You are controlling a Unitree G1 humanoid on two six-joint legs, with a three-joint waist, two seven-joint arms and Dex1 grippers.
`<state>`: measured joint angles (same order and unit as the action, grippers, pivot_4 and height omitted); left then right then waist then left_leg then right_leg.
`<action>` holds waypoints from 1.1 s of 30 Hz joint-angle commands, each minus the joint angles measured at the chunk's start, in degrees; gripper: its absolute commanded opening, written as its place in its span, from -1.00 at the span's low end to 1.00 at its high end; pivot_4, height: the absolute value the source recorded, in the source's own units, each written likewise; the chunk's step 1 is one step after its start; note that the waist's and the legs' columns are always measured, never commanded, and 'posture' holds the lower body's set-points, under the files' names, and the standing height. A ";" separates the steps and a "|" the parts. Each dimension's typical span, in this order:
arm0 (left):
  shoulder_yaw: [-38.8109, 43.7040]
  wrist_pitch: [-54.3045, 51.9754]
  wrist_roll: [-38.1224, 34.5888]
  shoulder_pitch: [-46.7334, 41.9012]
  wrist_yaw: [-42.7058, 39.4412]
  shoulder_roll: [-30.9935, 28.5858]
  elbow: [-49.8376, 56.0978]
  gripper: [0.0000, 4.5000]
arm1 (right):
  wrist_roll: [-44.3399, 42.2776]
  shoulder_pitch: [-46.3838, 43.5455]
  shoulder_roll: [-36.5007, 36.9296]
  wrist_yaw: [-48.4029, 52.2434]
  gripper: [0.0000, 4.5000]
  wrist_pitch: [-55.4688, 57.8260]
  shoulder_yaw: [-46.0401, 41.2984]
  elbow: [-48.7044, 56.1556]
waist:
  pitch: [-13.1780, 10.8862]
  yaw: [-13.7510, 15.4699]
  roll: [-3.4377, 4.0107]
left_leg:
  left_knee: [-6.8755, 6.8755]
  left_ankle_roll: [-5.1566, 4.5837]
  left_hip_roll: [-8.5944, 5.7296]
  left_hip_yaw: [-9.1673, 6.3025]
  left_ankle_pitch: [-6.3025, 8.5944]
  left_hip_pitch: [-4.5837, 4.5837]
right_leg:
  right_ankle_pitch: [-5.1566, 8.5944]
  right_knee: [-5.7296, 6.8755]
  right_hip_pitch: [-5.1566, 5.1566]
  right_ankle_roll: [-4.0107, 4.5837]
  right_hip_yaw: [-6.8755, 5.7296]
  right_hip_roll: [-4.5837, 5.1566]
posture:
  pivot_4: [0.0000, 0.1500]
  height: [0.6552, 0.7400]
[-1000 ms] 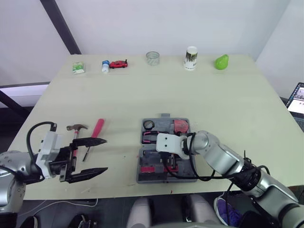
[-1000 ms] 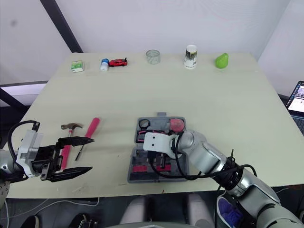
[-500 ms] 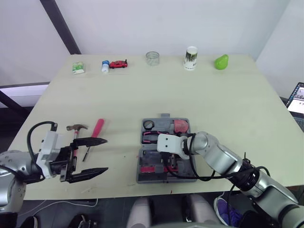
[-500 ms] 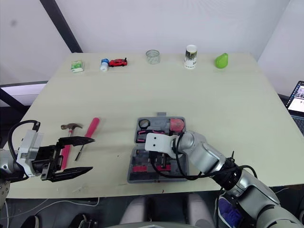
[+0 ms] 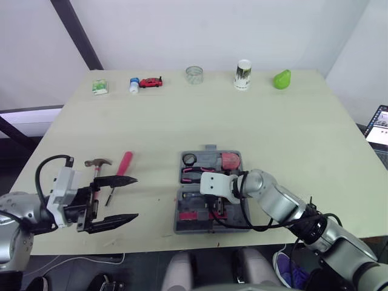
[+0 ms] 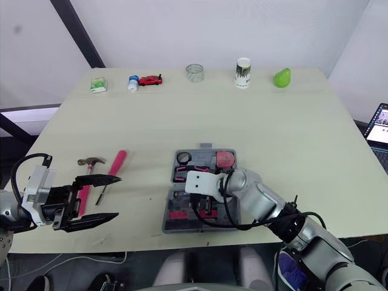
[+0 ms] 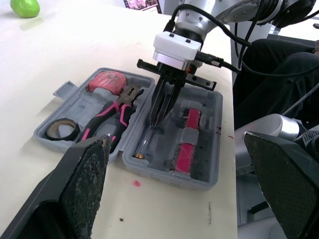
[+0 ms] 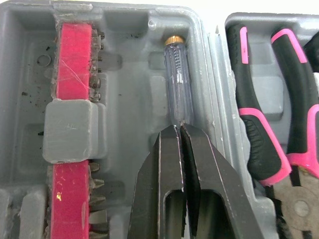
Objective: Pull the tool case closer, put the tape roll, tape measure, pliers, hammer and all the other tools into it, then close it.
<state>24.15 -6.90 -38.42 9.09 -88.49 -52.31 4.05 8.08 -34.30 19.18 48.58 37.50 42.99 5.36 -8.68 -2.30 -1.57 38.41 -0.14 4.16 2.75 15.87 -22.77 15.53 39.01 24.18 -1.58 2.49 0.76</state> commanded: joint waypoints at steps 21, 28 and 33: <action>4.11 -3.21 -0.23 3.40 14.26 6.50 3.69 1.00 | -14.47 11.53 -4.52 -3.59 -0.95 -7.15 -22.39 13.42 | 0.04 0.17 -0.05 | -0.02 0.00 0.01 -0.09 0.00 0.02 | -0.01 -0.03 -0.08 -0.01 -0.03 0.01 | 1.00 1.00; 5.82 -2.45 0.67 8.92 21.22 12.25 5.66 1.00 | -20.52 25.07 -2.29 -7.48 -0.95 -13.75 -35.51 19.19 | 0.05 0.37 -0.08 | -0.02 0.01 -0.07 -0.03 0.01 0.01 | -0.01 -0.12 -0.14 -0.03 -0.01 0.13 | 1.00 1.00; 7.95 -0.09 2.44 12.55 26.27 16.63 3.87 1.00 | -22.33 36.44 0.33 -8.88 -0.95 -21.36 -44.80 18.84 | 0.05 0.36 -0.07 | -0.02 0.01 -0.06 -0.05 0.01 0.09 | 0.00 -0.09 -0.18 -0.03 0.02 0.06 | 1.00 1.00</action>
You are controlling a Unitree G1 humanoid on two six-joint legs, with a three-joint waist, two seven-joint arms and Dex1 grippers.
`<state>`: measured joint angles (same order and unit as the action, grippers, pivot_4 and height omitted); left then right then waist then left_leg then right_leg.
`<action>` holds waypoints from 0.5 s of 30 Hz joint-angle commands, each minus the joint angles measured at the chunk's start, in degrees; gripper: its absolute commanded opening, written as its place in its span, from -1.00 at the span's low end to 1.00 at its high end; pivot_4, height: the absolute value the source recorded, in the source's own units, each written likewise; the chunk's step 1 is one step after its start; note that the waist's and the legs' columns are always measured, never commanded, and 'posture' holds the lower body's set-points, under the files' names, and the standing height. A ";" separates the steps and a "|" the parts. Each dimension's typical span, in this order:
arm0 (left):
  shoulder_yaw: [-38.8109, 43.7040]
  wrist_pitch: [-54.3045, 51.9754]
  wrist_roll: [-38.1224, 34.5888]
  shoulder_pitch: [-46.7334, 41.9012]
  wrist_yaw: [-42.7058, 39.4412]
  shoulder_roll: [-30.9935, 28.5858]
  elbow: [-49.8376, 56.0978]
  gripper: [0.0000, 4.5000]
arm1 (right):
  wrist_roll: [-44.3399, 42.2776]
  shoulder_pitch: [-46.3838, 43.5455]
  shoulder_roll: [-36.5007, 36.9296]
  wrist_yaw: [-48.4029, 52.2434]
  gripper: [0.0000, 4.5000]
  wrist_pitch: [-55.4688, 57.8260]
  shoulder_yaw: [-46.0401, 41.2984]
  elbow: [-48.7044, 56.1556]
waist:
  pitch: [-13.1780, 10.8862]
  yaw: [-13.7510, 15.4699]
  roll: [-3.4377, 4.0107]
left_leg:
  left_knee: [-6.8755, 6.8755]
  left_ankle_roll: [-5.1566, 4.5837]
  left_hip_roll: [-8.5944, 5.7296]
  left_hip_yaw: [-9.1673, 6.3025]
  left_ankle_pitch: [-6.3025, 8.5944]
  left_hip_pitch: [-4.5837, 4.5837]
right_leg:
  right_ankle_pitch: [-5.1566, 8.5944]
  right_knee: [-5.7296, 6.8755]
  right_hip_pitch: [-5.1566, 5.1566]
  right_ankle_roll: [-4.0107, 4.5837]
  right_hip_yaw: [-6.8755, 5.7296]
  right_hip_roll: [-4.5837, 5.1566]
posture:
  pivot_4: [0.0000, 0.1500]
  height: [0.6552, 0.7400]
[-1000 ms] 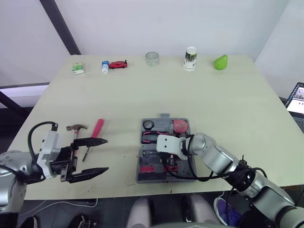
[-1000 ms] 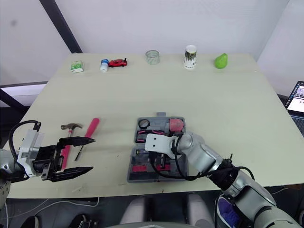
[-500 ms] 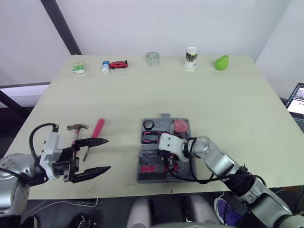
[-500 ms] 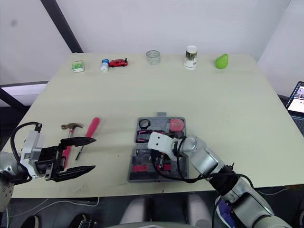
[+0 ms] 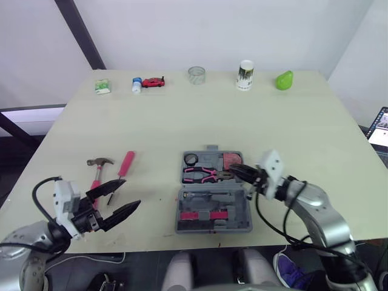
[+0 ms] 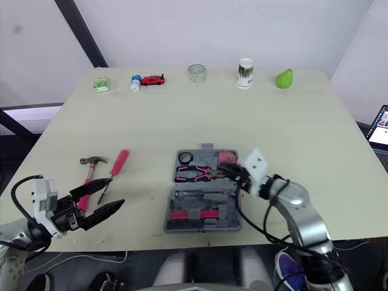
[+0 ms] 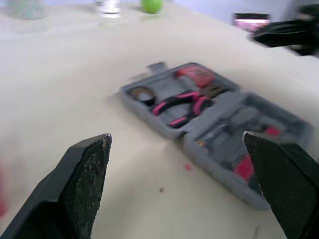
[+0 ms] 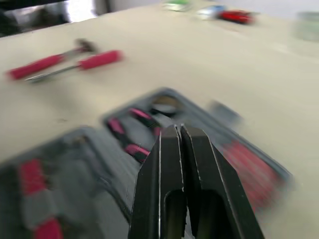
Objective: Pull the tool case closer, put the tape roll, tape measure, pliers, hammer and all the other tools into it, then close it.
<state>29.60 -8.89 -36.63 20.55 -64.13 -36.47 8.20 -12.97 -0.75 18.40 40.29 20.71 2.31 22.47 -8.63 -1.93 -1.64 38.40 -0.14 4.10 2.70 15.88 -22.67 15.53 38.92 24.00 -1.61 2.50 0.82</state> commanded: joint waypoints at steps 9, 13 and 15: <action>10.23 5.86 -0.56 4.92 4.56 4.20 -12.43 1.00 | -6.20 24.94 4.32 2.04 -0.95 -19.70 -22.56 -5.73 | 0.05 0.00 -0.06 | -0.01 0.00 0.00 0.03 0.00 0.19 | 0.02 -0.03 -0.19 0.00 0.02 0.00 | 1.00 1.00; 14.37 6.92 -1.18 6.79 4.57 4.70 -19.06 1.00 | -9.18 30.11 5.86 5.05 -0.95 -24.29 -28.62 -10.95 | 0.07 -0.31 -0.10 | -0.04 -0.01 0.01 0.10 0.01 0.30 | 0.12 -0.07 -0.26 0.11 0.06 0.01 | 1.00 1.00; 15.44 7.84 -0.78 7.24 4.40 4.51 -21.74 1.00 | -11.37 31.06 6.44 6.63 -0.95 -25.00 -30.45 -12.93 | 0.09 -0.42 -0.15 | -0.04 -0.01 0.03 0.21 0.01 0.52 | 0.22 -0.06 -0.39 0.09 0.15 0.02 | 1.00 1.00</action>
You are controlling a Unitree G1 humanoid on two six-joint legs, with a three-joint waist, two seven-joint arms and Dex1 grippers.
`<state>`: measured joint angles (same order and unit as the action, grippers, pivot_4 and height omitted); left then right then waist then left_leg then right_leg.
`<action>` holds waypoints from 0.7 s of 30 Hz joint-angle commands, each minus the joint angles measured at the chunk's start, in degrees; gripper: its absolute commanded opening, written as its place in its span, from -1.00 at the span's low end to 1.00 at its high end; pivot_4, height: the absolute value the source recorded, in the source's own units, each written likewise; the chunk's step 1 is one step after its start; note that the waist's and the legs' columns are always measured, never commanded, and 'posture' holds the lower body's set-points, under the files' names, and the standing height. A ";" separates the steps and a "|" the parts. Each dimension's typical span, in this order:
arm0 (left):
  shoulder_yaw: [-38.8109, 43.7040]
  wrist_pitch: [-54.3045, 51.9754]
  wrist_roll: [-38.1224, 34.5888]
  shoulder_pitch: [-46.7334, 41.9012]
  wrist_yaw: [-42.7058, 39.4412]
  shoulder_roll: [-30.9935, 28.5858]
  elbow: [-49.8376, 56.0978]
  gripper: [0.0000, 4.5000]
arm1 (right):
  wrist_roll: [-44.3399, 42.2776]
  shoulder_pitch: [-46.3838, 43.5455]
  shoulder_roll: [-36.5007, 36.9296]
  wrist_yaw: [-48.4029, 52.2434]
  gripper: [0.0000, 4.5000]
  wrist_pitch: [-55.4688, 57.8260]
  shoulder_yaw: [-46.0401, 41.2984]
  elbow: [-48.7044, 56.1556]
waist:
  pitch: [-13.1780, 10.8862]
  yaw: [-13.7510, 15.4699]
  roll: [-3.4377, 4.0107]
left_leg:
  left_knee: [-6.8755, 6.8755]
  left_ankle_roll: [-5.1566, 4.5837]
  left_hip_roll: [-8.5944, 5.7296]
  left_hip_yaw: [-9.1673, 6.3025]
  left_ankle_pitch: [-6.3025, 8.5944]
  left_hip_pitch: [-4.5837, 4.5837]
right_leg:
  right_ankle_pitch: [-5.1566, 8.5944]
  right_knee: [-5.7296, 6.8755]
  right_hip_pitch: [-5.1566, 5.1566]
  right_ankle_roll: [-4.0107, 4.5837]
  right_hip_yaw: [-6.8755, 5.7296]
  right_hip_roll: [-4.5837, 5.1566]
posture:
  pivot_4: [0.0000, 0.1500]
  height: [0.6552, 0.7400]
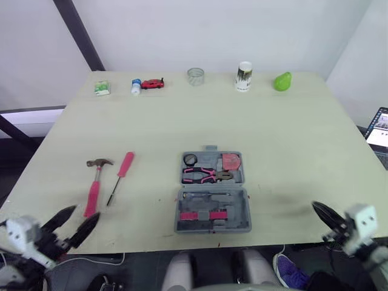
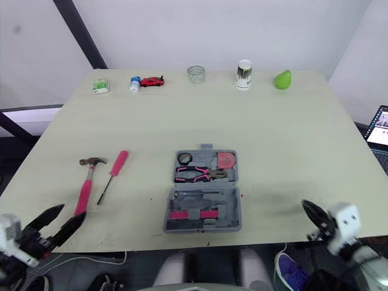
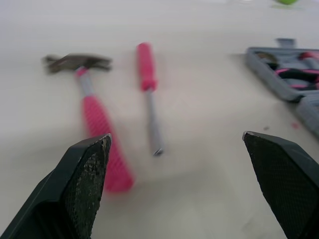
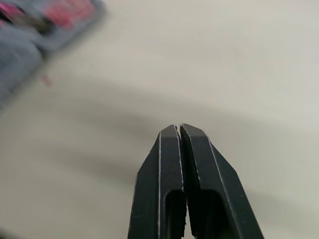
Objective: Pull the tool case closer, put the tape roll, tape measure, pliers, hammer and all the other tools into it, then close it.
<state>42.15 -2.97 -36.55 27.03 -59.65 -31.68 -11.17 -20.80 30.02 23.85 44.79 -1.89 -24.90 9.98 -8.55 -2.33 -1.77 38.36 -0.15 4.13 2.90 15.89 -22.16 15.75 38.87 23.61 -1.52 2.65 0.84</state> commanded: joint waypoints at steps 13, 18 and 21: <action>5.49 6.27 -0.28 -0.62 -1.19 -3.35 -13.13 1.00 | -8.99 1.48 1.63 6.76 0.96 -3.63 -6.86 -8.17 | 0.28 0.40 -0.25 | -0.06 0.01 0.09 0.00 0.01 0.30 | -0.03 0.01 -0.14 0.08 0.07 0.14 | 1.00 1.00; 5.00 7.48 0.64 -0.91 -0.23 -3.33 -12.40 1.00 | -8.33 0.73 2.01 7.31 0.96 -4.35 -5.69 -8.54 | 0.29 0.40 -0.26 | -0.07 0.01 0.09 -0.01 0.01 0.31 | -0.04 0.01 -0.14 0.09 0.10 0.16 | 1.00 1.00; 4.38 7.13 1.32 -2.15 3.11 -3.15 -9.61 1.00 | -10.09 0.68 3.53 10.34 0.96 -2.26 -3.64 -5.01 | 0.30 0.41 -0.27 | -0.08 0.01 0.09 -0.01 0.01 0.31 | -0.04 0.01 -0.14 0.09 0.11 0.16 | 1.00 1.00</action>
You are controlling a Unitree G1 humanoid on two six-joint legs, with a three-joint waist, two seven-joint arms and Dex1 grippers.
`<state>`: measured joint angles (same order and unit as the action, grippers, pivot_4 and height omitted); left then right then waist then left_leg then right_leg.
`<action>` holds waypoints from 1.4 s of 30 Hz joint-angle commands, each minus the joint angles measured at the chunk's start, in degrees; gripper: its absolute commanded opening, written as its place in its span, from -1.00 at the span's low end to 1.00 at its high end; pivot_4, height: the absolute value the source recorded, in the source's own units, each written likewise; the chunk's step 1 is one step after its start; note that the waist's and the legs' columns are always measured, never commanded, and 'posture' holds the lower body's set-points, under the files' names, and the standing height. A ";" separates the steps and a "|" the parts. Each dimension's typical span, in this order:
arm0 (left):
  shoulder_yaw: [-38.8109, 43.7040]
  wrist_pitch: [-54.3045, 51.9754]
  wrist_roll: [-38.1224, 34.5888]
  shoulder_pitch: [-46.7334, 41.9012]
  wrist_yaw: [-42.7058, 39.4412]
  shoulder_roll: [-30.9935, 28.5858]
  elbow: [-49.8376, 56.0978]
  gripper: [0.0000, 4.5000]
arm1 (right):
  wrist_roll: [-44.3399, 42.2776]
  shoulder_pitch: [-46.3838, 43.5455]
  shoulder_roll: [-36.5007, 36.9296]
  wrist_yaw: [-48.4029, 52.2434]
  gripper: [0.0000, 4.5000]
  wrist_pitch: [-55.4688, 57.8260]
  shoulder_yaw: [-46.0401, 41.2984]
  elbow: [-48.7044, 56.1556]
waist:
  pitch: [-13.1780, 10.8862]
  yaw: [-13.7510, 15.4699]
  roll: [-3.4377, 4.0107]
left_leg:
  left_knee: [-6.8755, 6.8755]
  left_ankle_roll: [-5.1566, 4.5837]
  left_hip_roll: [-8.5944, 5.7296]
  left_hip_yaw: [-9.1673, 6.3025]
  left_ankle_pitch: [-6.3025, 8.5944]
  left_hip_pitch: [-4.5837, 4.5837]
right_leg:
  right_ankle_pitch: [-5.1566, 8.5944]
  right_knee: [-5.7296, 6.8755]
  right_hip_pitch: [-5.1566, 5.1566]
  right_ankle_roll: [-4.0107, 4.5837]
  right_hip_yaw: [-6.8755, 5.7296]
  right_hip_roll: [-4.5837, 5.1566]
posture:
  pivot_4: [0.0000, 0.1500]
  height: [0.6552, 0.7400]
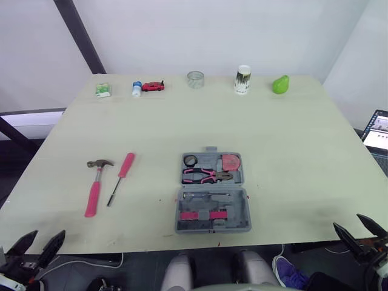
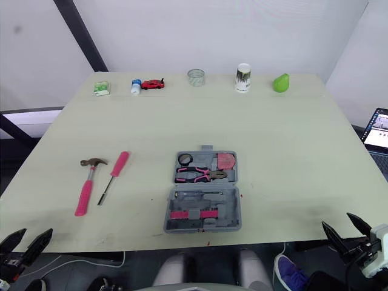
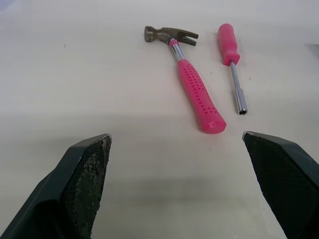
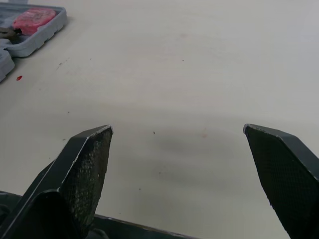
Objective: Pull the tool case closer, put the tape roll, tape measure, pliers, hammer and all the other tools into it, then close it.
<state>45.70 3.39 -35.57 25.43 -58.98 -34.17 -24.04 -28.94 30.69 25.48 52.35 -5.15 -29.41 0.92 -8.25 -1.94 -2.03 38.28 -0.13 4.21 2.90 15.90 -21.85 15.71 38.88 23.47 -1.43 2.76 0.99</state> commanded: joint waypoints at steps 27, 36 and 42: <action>-17.30 -15.38 16.47 -25.92 34.55 -0.14 8.86 1.00 | -10.67 -36.44 13.49 2.59 0.96 28.51 25.32 30.17 | -0.01 1.34 -0.06 | 0.02 -0.01 -0.13 -0.07 -0.01 -0.23 | -0.19 -0.02 -0.02 -0.18 -0.16 -0.13 | 1.00 1.00; -21.68 -14.57 20.57 -33.01 35.67 -0.98 0.09 1.00 | -11.82 -42.81 13.66 3.08 0.96 31.57 28.79 31.58 | -0.02 1.25 -0.07 | 0.04 -0.01 -0.15 -0.18 -0.01 -0.33 | -0.19 0.01 0.01 -0.18 -0.27 -0.11 | 1.00 1.00; -22.56 -13.67 21.45 -36.78 35.66 -1.02 -4.93 1.00 | -10.41 -43.66 13.94 3.72 0.96 31.44 29.85 31.13 | -0.02 1.34 -0.07 | 0.05 -0.01 -0.16 -0.19 -0.01 -0.35 | -0.20 0.01 0.01 -0.18 -0.29 -0.10 | 1.00 1.00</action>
<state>22.93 -11.31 -14.50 -10.87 -23.52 -34.25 -28.66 -39.34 -12.45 38.99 55.80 26.97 1.13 30.56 -8.27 -0.60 -2.10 38.33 -0.14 4.05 2.71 15.89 -22.20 15.51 38.89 23.48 -1.62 2.47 0.90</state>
